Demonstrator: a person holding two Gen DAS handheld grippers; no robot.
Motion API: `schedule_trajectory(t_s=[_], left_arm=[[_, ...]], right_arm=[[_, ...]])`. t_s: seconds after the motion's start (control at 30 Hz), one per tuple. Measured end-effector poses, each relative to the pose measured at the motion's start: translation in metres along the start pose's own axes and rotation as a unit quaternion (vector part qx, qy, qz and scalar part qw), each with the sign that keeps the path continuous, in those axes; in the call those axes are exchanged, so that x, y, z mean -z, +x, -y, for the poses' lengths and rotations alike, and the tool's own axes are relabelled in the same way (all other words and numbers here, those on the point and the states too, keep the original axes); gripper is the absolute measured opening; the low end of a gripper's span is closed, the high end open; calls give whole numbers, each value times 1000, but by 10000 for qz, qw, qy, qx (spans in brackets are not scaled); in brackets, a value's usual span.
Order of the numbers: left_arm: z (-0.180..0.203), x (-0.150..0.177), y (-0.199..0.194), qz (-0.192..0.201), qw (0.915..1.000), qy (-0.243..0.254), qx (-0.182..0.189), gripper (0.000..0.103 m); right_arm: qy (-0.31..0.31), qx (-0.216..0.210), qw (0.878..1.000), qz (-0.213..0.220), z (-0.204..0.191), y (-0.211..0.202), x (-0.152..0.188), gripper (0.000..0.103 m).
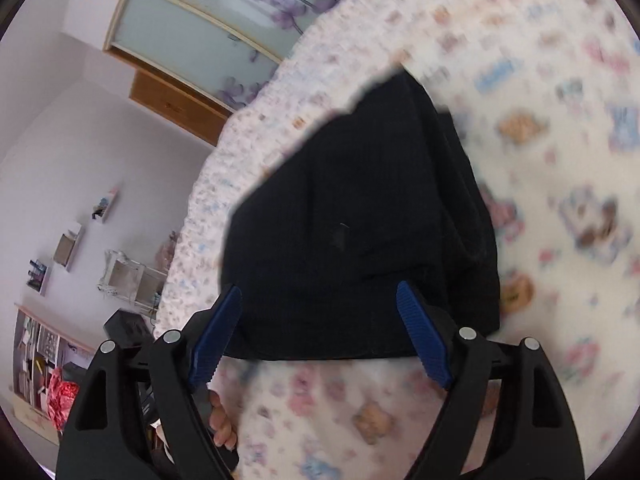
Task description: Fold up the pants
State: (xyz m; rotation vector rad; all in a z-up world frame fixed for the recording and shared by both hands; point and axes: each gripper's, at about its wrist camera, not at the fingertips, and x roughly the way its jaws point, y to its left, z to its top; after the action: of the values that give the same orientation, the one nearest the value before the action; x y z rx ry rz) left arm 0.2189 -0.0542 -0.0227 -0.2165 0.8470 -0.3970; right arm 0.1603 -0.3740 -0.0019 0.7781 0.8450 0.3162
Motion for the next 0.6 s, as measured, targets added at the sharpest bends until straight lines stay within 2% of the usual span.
schedule_trajectory(t_s=[0.13,0.2,0.27,0.3,0.37,0.47,0.6], left_arm=[[20,2,3,105,9977,426,-513,101],[22,3,-8,179,9979,395,-474,101],[19,11,-32,355,9985,295,-310,101],[18,14,-43,437,9983,286,-248,101],[17,29,-73,702,9965,368,-280,101],[18,57,-115,1139,9903,576,-548,101],[26,92,-158,1591,9800,608,-1034,101]], right_arm=[[-110,-100,9996,258,7,1,6,82],[-167,-159,9989,405,4,-11,10,82],[-291,68,9978,588,-3,-30,17,91],[-532,180,9950,831,-13,-46,25,91],[-917,370,9877,1213,-28,-67,38,99],[-1410,602,9733,1710,-50,-96,65,102],[-2189,1487,9399,2160,-79,-109,113,102]])
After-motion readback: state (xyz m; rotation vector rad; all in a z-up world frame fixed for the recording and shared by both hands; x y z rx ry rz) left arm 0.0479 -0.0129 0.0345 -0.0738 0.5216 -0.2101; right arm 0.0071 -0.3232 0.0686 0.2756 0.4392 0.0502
